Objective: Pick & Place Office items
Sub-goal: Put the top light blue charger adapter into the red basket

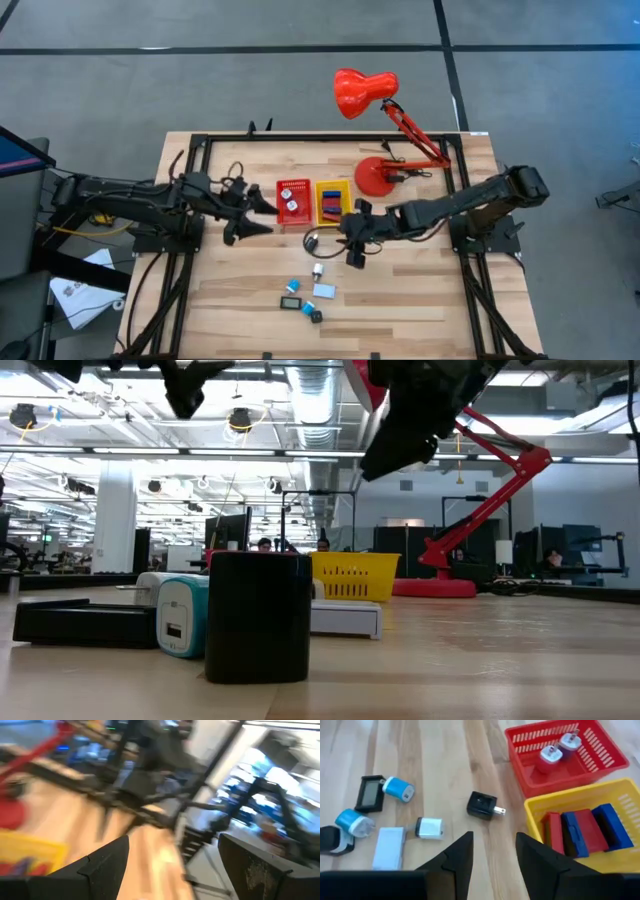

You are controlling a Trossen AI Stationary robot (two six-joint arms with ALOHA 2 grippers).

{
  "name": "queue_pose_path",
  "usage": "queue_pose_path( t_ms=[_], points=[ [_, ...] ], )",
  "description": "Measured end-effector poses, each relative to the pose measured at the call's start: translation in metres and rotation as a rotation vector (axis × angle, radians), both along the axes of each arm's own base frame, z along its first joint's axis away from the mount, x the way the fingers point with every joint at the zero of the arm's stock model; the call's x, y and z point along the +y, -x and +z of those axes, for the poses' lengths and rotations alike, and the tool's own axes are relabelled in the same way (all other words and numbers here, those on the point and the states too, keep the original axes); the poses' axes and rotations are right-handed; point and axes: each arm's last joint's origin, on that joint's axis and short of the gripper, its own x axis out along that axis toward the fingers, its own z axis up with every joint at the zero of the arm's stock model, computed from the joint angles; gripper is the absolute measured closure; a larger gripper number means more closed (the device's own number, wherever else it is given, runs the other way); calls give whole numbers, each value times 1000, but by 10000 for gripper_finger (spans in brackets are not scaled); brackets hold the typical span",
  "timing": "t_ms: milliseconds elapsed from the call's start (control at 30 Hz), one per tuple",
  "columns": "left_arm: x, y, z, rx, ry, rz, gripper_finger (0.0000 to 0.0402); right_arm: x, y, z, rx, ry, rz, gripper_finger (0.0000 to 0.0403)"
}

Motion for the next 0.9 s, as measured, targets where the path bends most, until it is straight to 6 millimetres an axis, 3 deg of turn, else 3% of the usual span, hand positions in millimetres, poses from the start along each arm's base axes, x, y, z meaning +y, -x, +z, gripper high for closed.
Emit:
queue_pose_path(
  t_ms=[200,400,533,667,900],
  points=[
    [-26,-21,-10,-23,-20,-157,78,14,2,-3,3,-29,5,262],
    [-48,-34,-23,-7,-37,-260,61,15,6,-7,53,-21,-11,262],
    [-62,-35,-32,44,-48,-320,61,22,18,-13,145,66,-54,262],
    [-74,-33,-35,57,-52,-370,61,39,25,-13,125,173,-60,262],
    [-81,-30,-36,60,-57,-382,61,63,35,-13,115,180,17,262]
  ],
)
